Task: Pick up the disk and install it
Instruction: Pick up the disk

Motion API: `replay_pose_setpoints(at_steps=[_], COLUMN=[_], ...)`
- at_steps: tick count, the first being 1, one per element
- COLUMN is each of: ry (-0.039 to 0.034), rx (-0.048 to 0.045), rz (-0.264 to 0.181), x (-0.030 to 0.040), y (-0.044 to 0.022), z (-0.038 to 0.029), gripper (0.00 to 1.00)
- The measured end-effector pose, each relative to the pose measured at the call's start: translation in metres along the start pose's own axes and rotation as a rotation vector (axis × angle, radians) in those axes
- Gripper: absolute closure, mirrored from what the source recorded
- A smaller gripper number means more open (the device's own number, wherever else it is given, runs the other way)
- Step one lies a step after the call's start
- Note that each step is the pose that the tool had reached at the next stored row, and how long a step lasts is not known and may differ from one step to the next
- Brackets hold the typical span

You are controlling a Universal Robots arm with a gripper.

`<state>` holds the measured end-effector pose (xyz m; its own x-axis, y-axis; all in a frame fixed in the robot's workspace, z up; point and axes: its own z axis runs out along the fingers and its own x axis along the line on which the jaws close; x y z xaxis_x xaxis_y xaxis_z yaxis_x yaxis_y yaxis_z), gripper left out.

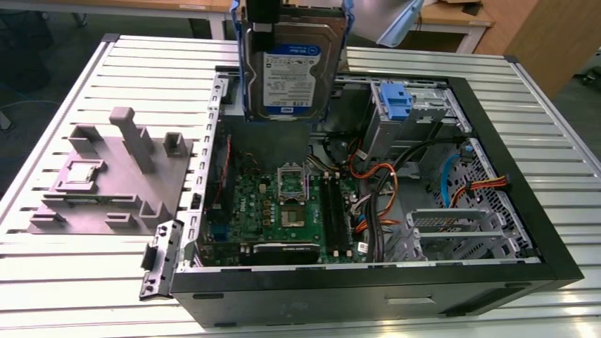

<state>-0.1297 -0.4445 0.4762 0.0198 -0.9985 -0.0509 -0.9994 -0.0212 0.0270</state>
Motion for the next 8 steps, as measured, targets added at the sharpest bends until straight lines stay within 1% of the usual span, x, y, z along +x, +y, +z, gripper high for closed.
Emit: replay_pose_setpoints(at_steps=[2,3,4,8], ry=[-0.0005,-0.0001,0.0,0.0], rx=[0.0004,0.0001,0.0001,0.0001], rz=[0.0,0.0,0.0,0.0], x=[0.0026,0.0032,0.0035,0.004], y=[-0.003,-0.0056,-0.0092,-0.0269], z=[0.0015,0.0019,0.0022,0.0031], gripper=[0.63,0.63,0.63,0.63])
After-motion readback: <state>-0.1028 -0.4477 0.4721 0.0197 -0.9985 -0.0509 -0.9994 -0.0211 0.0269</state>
